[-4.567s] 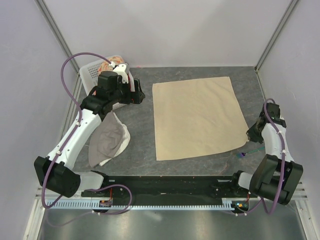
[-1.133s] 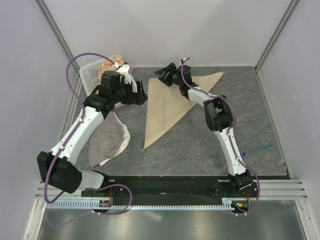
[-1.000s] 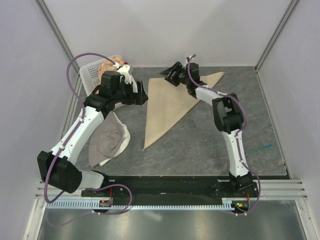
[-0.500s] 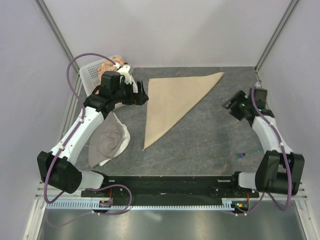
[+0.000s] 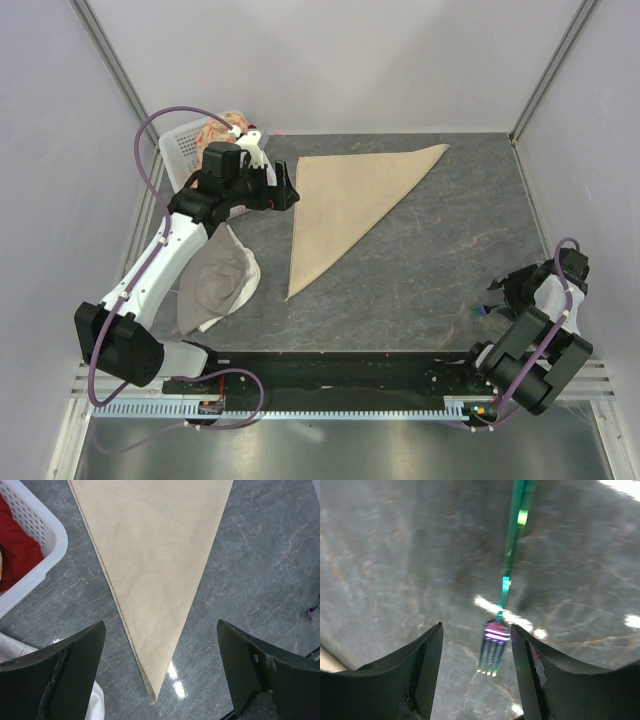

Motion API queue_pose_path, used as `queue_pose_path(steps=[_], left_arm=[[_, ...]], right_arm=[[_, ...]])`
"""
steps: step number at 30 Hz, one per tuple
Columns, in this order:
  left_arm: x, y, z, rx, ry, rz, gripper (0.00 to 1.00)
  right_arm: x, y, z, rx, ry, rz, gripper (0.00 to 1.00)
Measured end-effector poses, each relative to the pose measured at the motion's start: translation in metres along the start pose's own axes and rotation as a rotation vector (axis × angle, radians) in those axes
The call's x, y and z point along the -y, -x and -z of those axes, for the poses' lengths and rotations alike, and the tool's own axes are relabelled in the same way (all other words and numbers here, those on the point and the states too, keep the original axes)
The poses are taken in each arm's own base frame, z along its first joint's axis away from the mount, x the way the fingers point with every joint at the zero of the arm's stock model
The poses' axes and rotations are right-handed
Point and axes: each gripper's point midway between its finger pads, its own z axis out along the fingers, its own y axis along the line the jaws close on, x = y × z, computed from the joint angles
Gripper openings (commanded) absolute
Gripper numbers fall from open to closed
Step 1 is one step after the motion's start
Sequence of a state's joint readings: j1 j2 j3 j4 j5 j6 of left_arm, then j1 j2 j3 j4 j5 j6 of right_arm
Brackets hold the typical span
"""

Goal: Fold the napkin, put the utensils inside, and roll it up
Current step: Fold the napkin, then grab a utensil with the right arm

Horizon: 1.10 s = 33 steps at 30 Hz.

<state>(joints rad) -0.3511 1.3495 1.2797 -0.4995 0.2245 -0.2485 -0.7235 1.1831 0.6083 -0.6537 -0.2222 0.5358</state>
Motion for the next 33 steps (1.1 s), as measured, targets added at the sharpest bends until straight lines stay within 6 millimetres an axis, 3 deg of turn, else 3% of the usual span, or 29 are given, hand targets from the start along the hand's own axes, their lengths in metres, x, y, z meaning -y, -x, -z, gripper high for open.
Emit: queue_pose_path(steps=[4,15,18,19,22,25,28,33], left_arm=[[0.001,0.000,0.000,-0.002,-0.007,0.000,1.00],[0.004,-0.001,0.000,-0.005,-0.021,0.001,1.00],[0.004,-0.001,0.000,-0.005,-0.020,0.001,1.00],[0.004,-0.001,0.000,-0.005,-0.020,0.001,1.00],[0.004,-0.001,0.000,-0.005,-0.020,0.001,1.00],[0.004,-0.001,0.000,-0.006,-0.021,0.002,1.00],[0.004,-0.001,0.000,-0.005,-0.020,0.002,1.00],[0.004,-0.001,0.000,-0.005,-0.020,0.001,1.00]], right_arm=[[0.016,0.002,-0.001,0.014,-0.059,-0.044,0.65],[0.027,0.004,-0.011,0.040,-0.104,-0.075,0.56],[0.027,0.004,-0.011,0.044,-0.104,-0.080,0.47],[0.026,0.005,-0.012,0.049,-0.098,-0.084,0.37],[0.021,0.007,-0.017,0.062,-0.063,-0.094,0.17],[0.009,0.004,-0.024,0.062,0.000,-0.097,0.05],[-0.009,-0.003,-0.029,0.057,0.069,-0.073,0.00],[-0.033,-0.018,-0.034,0.041,0.127,-0.009,0.00]])
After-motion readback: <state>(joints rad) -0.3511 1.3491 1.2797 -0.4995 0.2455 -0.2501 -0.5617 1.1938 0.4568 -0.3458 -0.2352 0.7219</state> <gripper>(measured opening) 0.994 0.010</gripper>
